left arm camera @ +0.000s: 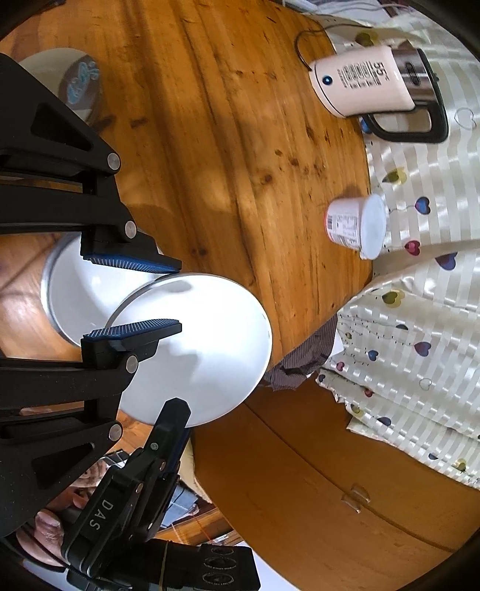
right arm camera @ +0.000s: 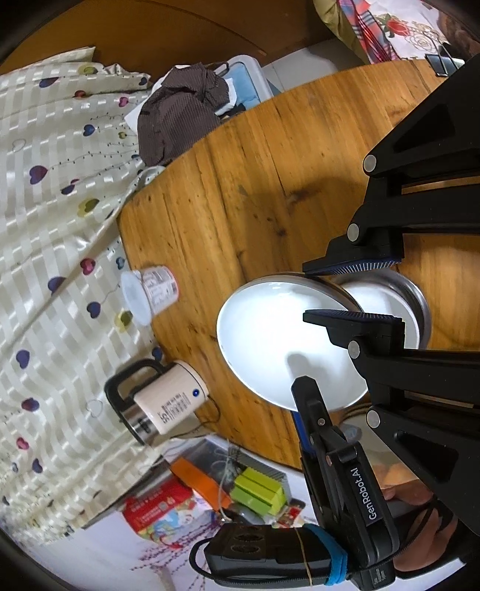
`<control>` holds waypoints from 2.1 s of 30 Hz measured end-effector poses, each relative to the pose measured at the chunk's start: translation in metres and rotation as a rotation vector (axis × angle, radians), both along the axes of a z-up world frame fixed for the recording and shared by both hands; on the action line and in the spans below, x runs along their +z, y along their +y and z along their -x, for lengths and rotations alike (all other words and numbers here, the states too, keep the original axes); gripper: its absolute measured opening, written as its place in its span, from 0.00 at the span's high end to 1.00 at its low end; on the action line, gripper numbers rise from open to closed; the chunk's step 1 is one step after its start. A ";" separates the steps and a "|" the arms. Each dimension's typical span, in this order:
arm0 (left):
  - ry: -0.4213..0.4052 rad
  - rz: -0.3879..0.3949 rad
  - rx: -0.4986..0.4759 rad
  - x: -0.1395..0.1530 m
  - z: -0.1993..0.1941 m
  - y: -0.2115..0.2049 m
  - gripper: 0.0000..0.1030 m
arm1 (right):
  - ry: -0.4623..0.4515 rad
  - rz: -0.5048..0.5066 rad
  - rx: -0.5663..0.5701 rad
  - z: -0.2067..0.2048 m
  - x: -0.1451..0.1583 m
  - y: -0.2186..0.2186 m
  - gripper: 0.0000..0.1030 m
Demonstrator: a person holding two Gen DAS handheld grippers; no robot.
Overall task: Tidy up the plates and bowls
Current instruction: 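Carry the white bowl over the bowl stack with both grippers, then lower the white bowl into the steel bowl stack with both grippers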
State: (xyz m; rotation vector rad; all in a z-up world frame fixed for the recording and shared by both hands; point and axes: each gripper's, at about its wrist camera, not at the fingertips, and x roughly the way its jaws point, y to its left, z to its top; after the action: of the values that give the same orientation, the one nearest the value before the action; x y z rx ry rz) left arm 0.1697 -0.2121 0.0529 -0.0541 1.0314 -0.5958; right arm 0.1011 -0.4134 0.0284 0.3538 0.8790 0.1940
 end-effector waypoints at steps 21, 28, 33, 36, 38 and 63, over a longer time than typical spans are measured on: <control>0.074 -0.026 0.042 -0.031 0.016 0.031 0.74 | 0.090 -0.032 0.049 0.009 -0.034 0.028 0.82; 0.103 -0.042 0.043 -0.042 0.018 0.029 0.74 | 0.119 -0.039 0.054 0.009 -0.042 0.030 0.82; 0.121 -0.047 0.046 -0.048 0.018 0.029 0.74 | 0.129 -0.039 0.057 0.009 -0.046 0.029 0.82; 0.127 -0.050 0.046 -0.051 0.018 0.029 0.74 | 0.132 -0.039 0.058 0.007 -0.047 0.029 0.82; 0.131 -0.053 0.047 -0.052 0.018 0.028 0.74 | 0.136 -0.039 0.059 0.007 -0.048 0.028 0.82; 0.128 -0.055 0.052 -0.057 0.016 0.024 0.74 | 0.153 -0.022 0.059 0.003 -0.058 0.028 0.81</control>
State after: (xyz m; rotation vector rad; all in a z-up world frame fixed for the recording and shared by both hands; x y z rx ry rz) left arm 0.1535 -0.1878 -0.0044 -0.0715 1.1667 -0.5212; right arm 0.0977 -0.3858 -0.0297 0.3671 1.0396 0.2341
